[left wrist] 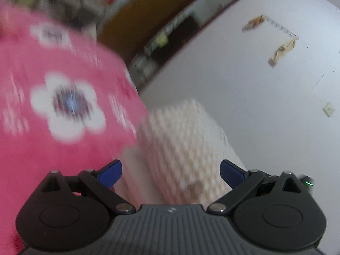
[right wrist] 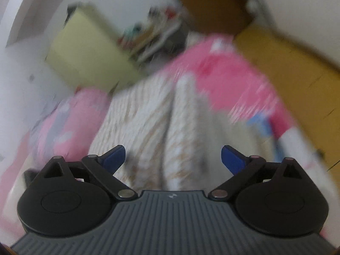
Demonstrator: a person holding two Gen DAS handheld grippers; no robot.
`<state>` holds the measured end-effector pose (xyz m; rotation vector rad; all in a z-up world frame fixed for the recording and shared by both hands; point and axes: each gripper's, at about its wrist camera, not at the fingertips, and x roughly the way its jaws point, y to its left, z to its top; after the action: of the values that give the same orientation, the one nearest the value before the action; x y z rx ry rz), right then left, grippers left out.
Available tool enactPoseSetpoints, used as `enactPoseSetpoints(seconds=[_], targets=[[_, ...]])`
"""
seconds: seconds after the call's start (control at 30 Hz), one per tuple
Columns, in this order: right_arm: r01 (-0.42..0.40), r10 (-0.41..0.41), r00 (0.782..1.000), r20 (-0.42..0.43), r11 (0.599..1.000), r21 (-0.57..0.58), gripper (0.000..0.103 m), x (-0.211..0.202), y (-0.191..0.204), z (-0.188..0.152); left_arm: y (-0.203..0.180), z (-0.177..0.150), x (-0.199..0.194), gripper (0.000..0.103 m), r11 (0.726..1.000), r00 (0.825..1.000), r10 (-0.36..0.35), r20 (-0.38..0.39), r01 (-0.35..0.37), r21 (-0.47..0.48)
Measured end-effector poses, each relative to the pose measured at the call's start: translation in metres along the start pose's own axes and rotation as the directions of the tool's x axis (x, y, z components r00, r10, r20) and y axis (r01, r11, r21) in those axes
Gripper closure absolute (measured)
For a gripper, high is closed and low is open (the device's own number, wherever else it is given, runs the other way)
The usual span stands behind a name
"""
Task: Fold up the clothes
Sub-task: 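Lower the coat onto the towel stack and open both grippers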
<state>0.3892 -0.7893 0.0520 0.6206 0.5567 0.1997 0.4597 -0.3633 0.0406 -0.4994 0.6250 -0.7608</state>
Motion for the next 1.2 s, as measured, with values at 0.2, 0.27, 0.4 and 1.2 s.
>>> enactPoseSetpoints(seconds=[0.2, 0.27, 0.4, 1.2], targets=[[0.124, -0.083, 0.971, 0.224, 0.976, -0.177, 0.052, -0.027, 0.072, 0.009, -0.093, 0.001, 0.051, 0.021, 0.894, 0.976, 0.090, 0.198, -0.167, 0.417], [0.175, -0.109, 0.969, 0.220, 0.936, -0.307, 0.058, -0.007, 0.107, -0.001, -0.112, -0.014, 0.087, 0.028, 0.812, 0.975, 0.147, 0.166, -0.214, 0.543], [0.378, -0.364, 0.921, 0.137, 0.755, -0.535, 0.057, 0.068, 0.101, -0.039, -0.121, -0.035, 0.146, 0.033, 0.710, 0.949, 0.303, 0.090, -0.288, 0.643], [0.412, -0.324, 0.874, 0.361, 0.890, -0.198, 0.050, -0.185, 0.060, -0.213, -0.112, -0.113, -0.031, 0.016, 0.749, 0.967, 0.225, 0.119, -0.250, 0.613]])
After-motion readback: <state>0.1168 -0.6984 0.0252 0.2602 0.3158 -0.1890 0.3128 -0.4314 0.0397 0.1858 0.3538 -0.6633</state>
